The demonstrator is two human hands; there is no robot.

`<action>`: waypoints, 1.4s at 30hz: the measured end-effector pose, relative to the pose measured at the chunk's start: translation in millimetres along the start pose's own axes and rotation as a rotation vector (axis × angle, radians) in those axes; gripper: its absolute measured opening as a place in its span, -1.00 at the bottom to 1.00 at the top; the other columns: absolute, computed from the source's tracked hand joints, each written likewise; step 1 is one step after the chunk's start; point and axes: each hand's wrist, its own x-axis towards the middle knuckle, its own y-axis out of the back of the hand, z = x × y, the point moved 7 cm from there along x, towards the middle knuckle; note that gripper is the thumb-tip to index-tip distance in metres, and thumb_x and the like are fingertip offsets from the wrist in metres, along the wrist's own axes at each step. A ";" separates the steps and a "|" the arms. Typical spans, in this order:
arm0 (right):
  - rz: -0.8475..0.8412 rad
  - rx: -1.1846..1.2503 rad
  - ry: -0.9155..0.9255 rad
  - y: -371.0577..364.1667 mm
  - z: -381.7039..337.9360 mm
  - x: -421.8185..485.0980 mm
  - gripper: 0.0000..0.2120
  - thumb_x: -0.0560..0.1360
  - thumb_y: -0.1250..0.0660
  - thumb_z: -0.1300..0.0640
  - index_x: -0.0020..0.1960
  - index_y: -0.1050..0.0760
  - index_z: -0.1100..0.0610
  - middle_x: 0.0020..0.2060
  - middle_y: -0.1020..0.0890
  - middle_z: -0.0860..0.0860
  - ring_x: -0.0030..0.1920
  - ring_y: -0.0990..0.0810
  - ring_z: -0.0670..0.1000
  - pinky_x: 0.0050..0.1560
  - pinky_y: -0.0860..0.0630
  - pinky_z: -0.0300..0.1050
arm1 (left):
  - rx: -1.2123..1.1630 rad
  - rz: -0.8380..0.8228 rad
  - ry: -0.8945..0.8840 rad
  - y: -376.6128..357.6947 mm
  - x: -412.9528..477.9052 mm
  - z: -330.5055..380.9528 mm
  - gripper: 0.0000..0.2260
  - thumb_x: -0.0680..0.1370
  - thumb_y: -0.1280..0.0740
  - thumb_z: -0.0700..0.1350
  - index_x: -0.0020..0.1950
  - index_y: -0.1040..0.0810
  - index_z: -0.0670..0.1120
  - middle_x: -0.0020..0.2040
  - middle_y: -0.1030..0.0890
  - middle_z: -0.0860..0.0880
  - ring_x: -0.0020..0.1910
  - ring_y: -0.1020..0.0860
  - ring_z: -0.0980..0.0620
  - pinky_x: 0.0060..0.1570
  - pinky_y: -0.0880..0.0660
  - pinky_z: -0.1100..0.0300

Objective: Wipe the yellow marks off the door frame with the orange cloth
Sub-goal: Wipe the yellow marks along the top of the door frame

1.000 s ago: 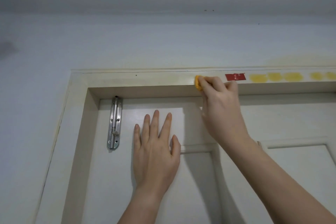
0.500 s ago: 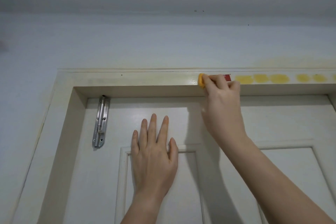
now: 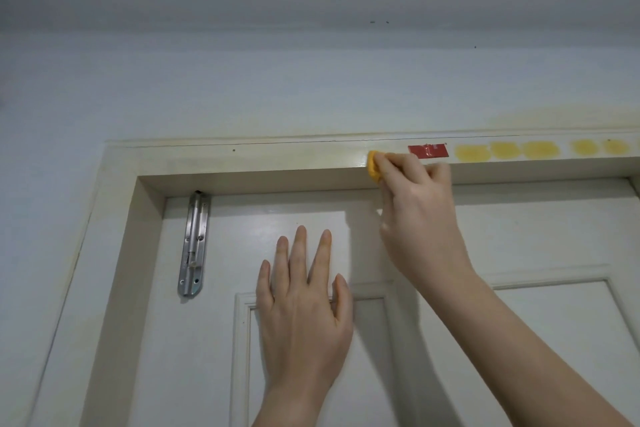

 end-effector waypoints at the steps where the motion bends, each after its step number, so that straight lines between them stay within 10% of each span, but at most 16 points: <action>1: -0.006 -0.007 0.021 -4.0 -1.9 7.3 -0.53 0.47 -0.31 0.46 0.32 -0.59 0.16 0.16 -0.62 0.01 -0.06 -0.31 0.12 0.03 -0.38 -0.04 | -0.001 -0.001 -0.003 -0.3 1.6 0.1 -0.43 0.70 -0.08 0.16 0.75 -0.19 0.19 0.78 -0.11 0.04 0.77 -0.05 -0.04 0.70 -0.09 -0.14; 24: 0.008 -0.130 -0.059 8.9 18.2 5.2 -0.42 0.35 0.07 0.37 0.22 -0.54 0.26 0.05 -0.56 0.14 -0.11 -0.17 0.07 -0.02 -0.40 0.06 | 0.014 0.005 0.048 -1.9 4.8 9.7 -0.41 0.67 -0.08 0.14 0.74 -0.23 0.16 0.76 -0.19 0.00 0.75 -0.12 -0.08 0.70 -0.10 -0.16; 42: 0.017 -0.101 0.079 26.1 95.5 6.9 -0.38 0.43 -0.27 0.51 0.46 -0.50 0.23 0.22 -0.60 0.10 -0.06 -0.24 0.10 0.05 -0.37 0.00 | -0.017 0.034 0.094 -22.8 3.4 70.1 -0.42 0.68 -0.06 0.16 0.74 -0.22 0.17 0.76 -0.19 0.02 0.75 -0.11 -0.06 0.70 -0.13 -0.14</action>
